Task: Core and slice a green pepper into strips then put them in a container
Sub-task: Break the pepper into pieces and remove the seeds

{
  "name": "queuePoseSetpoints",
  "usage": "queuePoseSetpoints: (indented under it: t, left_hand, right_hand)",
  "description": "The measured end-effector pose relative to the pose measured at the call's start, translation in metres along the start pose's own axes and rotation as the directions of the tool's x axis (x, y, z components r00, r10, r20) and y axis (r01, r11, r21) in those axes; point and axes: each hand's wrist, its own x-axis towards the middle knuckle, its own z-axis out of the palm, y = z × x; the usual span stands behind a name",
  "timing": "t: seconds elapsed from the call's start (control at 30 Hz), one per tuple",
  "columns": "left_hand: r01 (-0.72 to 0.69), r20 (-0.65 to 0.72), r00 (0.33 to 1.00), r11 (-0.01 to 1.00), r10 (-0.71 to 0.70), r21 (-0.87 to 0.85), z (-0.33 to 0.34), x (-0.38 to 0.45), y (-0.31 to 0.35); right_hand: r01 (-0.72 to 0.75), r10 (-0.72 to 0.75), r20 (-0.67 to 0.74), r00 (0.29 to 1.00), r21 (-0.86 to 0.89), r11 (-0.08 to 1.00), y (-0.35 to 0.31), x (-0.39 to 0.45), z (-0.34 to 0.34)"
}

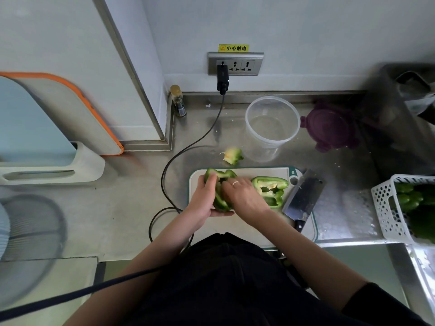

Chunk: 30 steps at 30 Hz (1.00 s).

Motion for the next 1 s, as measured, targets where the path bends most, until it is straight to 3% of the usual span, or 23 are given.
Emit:
queuePoseSetpoints:
  t: [0.07,0.17,0.3,0.37,0.43,0.5,0.57,0.63,0.7,0.8,1.0]
  left_hand:
    - [0.044,0.000,0.999,0.995,-0.044,-0.092,-0.005,0.004,0.004]
    - [0.018,-0.036,0.999,0.995,-0.022,-0.094,-0.017,0.010,0.005]
    - [0.015,-0.060,0.998,0.991,-0.023,-0.129,-0.026,0.011,0.003]
    - [0.004,-0.059,0.998,0.988,-0.014,-0.155,-0.027,0.011,0.002]
    - [-0.018,-0.066,0.998,0.988,0.008,-0.151,-0.028,0.010,0.002]
    - [-0.035,-0.075,0.997,0.986,0.023,-0.161,-0.030,0.010,0.001]
    - [-0.060,-0.077,0.996,0.985,0.048,-0.164,-0.030,0.011,0.001]
    - [-0.088,-0.091,0.993,0.988,0.076,-0.128,-0.030,0.011,0.002]
    - [-0.111,-0.089,0.991,0.990,0.102,-0.092,-0.029,0.011,0.002]
    - [-0.153,-0.062,0.987,0.988,0.151,-0.037,-0.026,0.007,0.003]
    - [-0.283,-0.042,0.955,0.946,0.293,0.158,-0.024,0.004,0.002]
  right_hand:
    - [-0.064,0.065,-0.003,0.998,0.130,0.989,-0.001,0.002,-0.004]
    - [-0.425,0.432,0.042,0.901,0.293,0.857,0.018,0.021,-0.020]
    - [-0.581,0.557,0.170,0.813,0.179,0.794,0.058,0.058,-0.033]
    - [-0.598,0.548,0.297,0.782,0.108,0.795,0.069,0.070,-0.031]
    - [-0.580,0.546,0.334,0.768,0.003,0.815,0.075,0.075,-0.029]
    - [-0.514,0.527,0.232,0.817,-0.121,0.849,0.067,0.073,-0.032]
    - [-0.486,0.495,0.135,0.858,-0.097,0.869,0.048,0.066,-0.038]
    - [-0.407,0.406,0.181,0.896,-0.028,0.913,0.020,0.053,-0.042]
    - [-0.252,0.272,0.295,0.916,-0.105,0.962,-0.002,0.039,-0.034]
    - [-0.325,0.339,0.369,0.865,-0.101,0.940,-0.012,0.027,-0.017]
    - [-0.339,0.405,0.323,0.855,-0.241,0.909,-0.029,0.023,0.000]
